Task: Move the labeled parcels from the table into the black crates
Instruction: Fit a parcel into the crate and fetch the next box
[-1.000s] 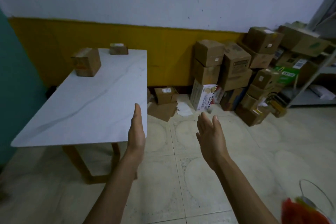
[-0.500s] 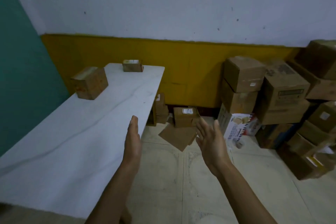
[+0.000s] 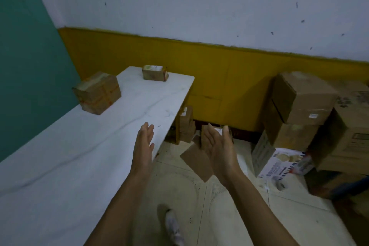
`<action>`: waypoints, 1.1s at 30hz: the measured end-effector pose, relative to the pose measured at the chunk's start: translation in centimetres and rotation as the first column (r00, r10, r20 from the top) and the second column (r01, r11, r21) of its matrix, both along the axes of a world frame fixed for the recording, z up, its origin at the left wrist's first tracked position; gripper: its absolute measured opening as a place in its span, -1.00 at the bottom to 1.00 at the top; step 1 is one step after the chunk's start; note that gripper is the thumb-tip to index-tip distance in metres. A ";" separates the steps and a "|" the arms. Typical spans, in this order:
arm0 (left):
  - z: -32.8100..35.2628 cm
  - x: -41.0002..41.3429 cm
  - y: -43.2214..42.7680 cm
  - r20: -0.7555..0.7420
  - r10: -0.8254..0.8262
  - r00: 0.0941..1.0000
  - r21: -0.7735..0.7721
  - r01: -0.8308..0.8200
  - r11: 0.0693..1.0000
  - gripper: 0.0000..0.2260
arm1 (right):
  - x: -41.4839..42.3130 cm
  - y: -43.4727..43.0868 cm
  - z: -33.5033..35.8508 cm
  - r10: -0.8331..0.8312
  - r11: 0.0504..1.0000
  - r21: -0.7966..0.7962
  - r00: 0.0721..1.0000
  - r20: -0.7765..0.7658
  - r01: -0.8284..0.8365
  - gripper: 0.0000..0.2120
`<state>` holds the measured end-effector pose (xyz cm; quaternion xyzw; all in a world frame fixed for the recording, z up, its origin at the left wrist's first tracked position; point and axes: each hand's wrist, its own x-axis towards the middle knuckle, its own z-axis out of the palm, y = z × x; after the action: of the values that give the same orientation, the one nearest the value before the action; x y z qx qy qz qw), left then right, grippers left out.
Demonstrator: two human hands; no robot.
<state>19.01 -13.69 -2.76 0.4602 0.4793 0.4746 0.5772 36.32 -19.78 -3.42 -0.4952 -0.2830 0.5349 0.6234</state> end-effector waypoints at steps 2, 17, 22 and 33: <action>-0.9 0.9 3.5 0.017 0.021 1.000 -0.010 -0.021 1.000 -0.57 | 0.9 3.6 -0.3 0.019 1.000 0.000 1.000 0.015 -0.019 -0.31; -4.3 -4.9 27.8 -0.021 0.432 0.901 -0.139 -0.431 0.892 -0.61 | -5.6 34.9 -4.9 0.472 0.865 -0.223 0.880 0.053 -0.450 -0.40; -6.8 -7.7 32.7 -0.155 0.564 0.811 -0.211 -0.585 0.783 -0.60 | -8.8 44.2 -6.6 0.612 0.769 -0.220 0.791 -0.019 -0.600 -0.40; -11.3 -11.4 43.7 -0.315 0.777 0.545 -0.336 -0.830 0.446 -0.54 | -12.3 67.8 -8.9 0.787 0.601 -0.305 0.614 0.064 -0.738 -0.38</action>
<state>7.57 30.06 -14.02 0.0582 0.7667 0.5394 0.3434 24.03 48.02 -12.31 -0.4487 -0.4572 0.7307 0.2362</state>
